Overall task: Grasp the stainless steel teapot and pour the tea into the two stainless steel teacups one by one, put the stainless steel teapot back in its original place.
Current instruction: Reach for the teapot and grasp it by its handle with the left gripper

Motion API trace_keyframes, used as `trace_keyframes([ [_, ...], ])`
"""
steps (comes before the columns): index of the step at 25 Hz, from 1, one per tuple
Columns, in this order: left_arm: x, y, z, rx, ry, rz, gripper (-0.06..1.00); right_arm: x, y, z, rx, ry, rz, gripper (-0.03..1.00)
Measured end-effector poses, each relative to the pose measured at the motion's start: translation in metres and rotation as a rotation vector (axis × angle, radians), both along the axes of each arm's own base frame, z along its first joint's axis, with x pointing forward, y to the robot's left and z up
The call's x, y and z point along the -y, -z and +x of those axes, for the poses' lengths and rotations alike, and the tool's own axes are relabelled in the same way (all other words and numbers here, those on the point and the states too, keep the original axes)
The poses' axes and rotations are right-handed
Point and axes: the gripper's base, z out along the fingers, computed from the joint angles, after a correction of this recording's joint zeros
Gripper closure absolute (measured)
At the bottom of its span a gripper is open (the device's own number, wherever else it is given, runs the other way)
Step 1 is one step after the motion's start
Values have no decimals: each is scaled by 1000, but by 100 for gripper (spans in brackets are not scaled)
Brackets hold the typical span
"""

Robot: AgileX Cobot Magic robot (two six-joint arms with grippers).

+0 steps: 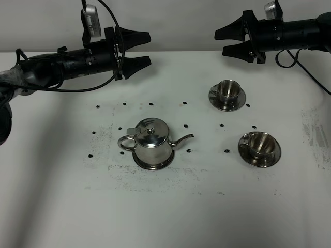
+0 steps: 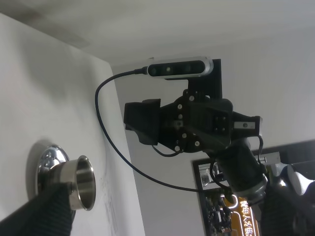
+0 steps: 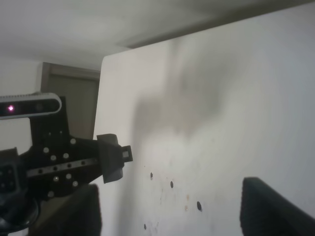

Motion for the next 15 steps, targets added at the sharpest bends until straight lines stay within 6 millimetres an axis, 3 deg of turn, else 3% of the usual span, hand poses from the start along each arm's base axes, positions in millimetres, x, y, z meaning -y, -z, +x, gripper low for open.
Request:
trace_keyframes([
  [15, 1, -3, 1, 41, 24, 44, 19, 1, -5, 2, 28, -7, -22, 39],
])
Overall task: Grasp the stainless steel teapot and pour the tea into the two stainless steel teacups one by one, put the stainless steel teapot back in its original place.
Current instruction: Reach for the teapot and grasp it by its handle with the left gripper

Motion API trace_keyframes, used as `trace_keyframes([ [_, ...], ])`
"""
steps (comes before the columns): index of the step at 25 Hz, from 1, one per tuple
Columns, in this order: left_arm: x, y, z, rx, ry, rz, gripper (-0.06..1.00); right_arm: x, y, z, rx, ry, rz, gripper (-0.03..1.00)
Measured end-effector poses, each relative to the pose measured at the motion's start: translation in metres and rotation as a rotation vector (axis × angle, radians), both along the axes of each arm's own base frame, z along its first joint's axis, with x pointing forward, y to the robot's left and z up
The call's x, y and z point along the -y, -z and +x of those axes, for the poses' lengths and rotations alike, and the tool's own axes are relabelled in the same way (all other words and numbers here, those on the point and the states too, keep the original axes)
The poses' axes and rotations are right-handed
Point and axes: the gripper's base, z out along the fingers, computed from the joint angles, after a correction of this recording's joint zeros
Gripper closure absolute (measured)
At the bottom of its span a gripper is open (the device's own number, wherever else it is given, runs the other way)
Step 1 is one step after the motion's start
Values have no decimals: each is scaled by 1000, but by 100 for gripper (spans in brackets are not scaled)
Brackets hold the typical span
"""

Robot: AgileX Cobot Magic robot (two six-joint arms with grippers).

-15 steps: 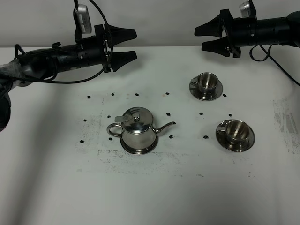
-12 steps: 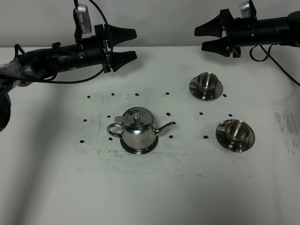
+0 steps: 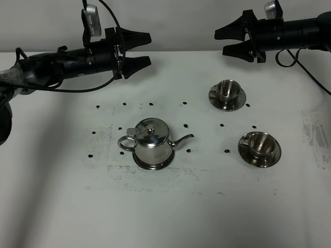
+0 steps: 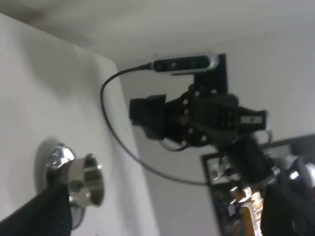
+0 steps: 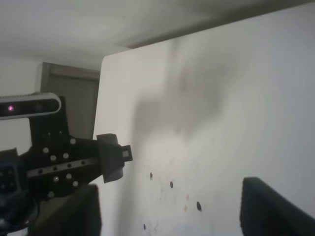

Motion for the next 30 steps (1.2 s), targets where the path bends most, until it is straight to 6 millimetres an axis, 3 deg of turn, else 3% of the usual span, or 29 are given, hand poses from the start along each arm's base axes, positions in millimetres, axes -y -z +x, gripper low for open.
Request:
trace_keyframes([
  [3, 1, -14, 5, 64, 59, 101, 22, 4, -20, 5, 106, -23, -117, 39],
  [6, 0, -39, 13, 140, 118, 282, 25, 14, -48, 9, 236, -31, -363, 40],
  [8, -2, -57, 17, 185, 135, 439, 27, 24, -58, 10, 259, -8, -515, 41],
  [13, -4, -80, 20, 237, 126, 813, 29, 36, -61, 7, 207, 39, -655, 44],
  [16, -2, -97, 11, 280, 154, 1020, 29, 36, -86, -2, 221, 54, -728, 44],
  [19, -3, -125, -4, 300, 149, 1108, 29, 35, -131, -24, 267, 71, -791, 44],
  [22, -8, -166, -26, 366, 93, 1131, 29, 34, -181, -57, 313, 90, -810, 44],
  [25, -15, -195, -54, 443, 29, 1154, 29, 38, -208, -89, 320, 98, -849, 44],
  [28, -19, -201, -83, 500, -25, 1182, 29, 41, -219, -121, 296, 90, -872, 44],
  [30, -22, -193, -102, 523, -48, 1205, 29, 42, -221, -143, 282, 92, -874, 44],
])
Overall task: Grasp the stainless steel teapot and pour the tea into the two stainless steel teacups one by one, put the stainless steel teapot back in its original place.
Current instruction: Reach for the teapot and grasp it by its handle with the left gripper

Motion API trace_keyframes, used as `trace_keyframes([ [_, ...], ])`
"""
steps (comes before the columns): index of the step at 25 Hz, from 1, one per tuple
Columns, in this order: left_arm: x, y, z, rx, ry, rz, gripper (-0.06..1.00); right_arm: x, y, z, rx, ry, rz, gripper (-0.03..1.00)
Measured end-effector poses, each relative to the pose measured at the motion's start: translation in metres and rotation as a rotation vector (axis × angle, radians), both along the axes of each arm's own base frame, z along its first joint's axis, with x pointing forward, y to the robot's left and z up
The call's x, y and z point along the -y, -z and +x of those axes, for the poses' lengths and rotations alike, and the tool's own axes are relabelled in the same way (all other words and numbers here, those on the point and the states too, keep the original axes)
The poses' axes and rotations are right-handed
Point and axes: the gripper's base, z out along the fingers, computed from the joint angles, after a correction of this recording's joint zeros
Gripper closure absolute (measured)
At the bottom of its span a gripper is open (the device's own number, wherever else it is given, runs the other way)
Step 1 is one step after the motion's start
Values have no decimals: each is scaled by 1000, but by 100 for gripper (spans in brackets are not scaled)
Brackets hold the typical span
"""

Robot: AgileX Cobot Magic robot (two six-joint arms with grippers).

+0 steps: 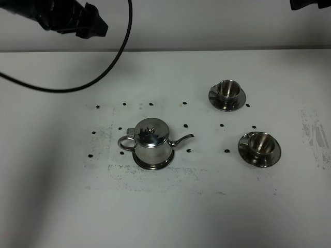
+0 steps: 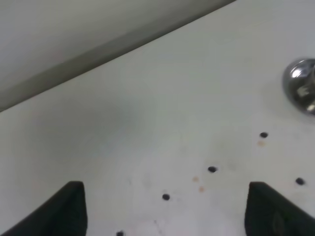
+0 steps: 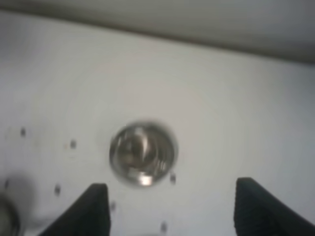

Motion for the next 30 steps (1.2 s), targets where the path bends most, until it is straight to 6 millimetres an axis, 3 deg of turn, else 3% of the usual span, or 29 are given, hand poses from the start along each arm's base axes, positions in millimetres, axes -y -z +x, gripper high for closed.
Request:
trace_keyframes([
  [8, -16, -1, -64, 234, -18, 57, 30, 2, -19, -99, 121, 40, 8, 48],
  [17, -12, 11, -84, 149, 234, 186, 30, 7, -27, -205, 174, 24, -1, 48],
  [23, -9, 15, -91, 157, 432, 284, 30, 12, -14, -274, 236, 55, 17, 48],
  [30, -7, 19, -98, 136, 590, 335, 30, 24, 26, -347, 349, 142, -27, 48],
])
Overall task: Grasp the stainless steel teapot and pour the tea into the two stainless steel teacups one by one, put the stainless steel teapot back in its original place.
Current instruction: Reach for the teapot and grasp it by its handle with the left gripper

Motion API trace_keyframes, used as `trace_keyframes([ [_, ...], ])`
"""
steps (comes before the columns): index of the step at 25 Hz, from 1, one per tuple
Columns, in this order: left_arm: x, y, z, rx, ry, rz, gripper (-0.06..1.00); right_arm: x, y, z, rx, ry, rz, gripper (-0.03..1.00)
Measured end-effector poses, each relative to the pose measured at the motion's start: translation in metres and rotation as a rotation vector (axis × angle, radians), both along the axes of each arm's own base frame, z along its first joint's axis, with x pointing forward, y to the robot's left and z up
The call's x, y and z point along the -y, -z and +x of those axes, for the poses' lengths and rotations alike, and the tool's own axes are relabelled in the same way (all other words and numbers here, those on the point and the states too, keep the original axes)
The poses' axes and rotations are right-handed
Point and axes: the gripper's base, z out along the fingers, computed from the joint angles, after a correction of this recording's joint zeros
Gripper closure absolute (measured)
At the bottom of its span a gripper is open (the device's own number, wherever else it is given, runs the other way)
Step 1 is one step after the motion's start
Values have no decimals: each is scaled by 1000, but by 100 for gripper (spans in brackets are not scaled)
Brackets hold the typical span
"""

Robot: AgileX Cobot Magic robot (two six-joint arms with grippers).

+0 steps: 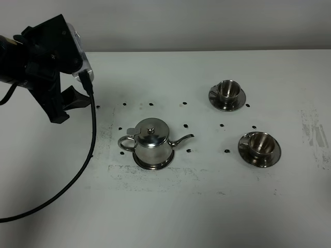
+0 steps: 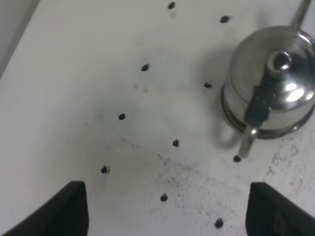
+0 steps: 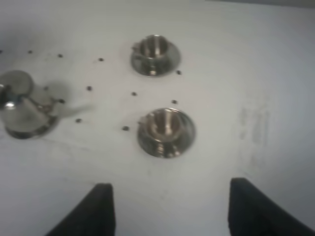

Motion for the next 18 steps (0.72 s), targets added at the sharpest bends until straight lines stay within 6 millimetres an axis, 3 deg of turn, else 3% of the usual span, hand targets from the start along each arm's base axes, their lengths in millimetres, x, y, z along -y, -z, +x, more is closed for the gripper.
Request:
trace_keyframes([
  [9, 0, 1, -2, -2, 37, 15, 30, 10, 61, -45, 112, 122, 29, 51],
  [13, 0, 1, -2, -1, 40, 17, 30, 11, 74, -56, 125, 122, 33, 51],
  [18, -1, 5, 0, -2, 56, 46, 30, 11, 75, -58, 129, 121, 35, 51],
])
